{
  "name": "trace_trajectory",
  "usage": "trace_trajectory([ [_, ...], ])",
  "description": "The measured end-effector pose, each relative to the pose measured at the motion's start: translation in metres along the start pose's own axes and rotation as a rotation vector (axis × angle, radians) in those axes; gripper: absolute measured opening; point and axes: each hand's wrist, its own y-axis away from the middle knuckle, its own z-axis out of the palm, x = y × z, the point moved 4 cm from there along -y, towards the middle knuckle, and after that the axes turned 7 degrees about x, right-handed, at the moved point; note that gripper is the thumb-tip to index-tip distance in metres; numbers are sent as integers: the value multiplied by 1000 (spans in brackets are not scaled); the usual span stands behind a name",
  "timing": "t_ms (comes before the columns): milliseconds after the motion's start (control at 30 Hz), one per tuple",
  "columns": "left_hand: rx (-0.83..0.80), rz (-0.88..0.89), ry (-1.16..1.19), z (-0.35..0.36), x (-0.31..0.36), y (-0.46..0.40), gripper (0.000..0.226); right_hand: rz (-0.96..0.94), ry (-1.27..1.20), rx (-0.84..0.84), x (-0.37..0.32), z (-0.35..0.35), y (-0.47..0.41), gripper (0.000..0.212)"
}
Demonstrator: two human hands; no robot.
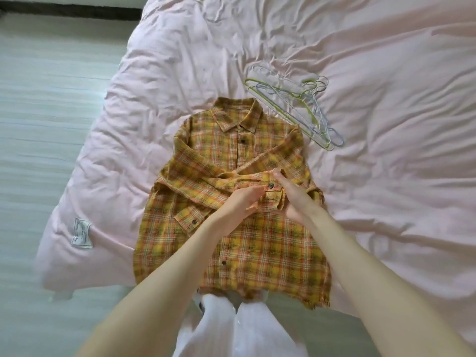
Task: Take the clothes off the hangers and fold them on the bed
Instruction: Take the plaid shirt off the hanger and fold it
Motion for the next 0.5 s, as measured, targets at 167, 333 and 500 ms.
trace_trajectory([
  [167, 149, -103, -79, -30, -22, -14, 34, 13, 173, 322, 17, -22, -21, 32],
  [333, 357, -224, 2, -85, -49, -20, 26, 111, 428, 574, 40, -61, -37, 20],
  [500, 632, -299, 189, -155, -62, -27, 16, -3, 935, 628, 21, -25, -54, 55],
])
